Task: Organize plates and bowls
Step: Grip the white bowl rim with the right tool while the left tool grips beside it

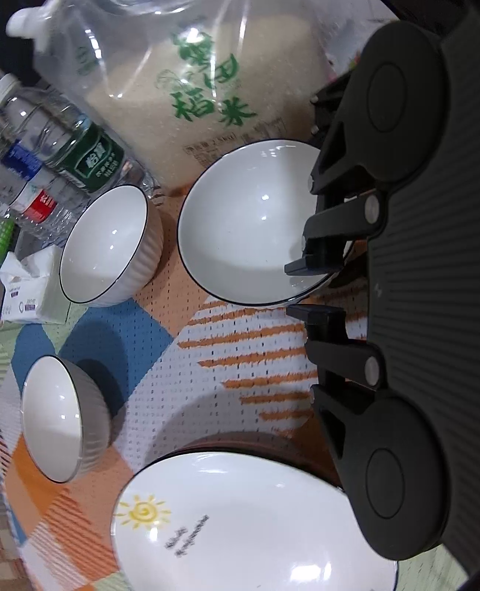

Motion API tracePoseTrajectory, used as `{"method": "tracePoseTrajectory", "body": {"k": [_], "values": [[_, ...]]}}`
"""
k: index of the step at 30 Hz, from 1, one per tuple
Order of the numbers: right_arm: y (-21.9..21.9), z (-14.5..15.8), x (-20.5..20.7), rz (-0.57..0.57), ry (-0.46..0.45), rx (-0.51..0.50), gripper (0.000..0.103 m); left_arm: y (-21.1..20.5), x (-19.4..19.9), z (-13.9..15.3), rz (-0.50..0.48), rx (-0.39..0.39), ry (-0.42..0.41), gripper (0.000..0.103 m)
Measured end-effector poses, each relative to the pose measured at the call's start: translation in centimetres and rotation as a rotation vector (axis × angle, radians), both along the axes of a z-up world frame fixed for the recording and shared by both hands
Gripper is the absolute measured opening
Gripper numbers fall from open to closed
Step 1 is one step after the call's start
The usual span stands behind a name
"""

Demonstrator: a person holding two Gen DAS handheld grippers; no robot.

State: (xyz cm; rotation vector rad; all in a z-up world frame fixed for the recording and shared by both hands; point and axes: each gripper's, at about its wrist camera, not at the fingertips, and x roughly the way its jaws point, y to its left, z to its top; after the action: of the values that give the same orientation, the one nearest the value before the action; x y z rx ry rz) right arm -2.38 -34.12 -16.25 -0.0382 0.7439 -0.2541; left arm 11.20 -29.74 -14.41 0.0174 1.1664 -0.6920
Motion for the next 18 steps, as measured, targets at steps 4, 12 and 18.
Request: {"method": "tracePoseTrajectory", "body": {"k": [4,12,18], "values": [[0.5,0.3,0.0,0.018,-0.005,0.005,0.087,1.1,-0.1,0.7,-0.012,0.011,-0.016,0.014],[3.1,3.0,0.5,0.114,-0.015,-0.041,0.087,4.5,0.4,3.7,-0.018,0.015,-0.037,0.015],[3.9,3.5,1.6,0.179,-0.013,-0.037,0.086,5.8,1.4,3.4,-0.011,0.027,-0.011,0.016]]}}
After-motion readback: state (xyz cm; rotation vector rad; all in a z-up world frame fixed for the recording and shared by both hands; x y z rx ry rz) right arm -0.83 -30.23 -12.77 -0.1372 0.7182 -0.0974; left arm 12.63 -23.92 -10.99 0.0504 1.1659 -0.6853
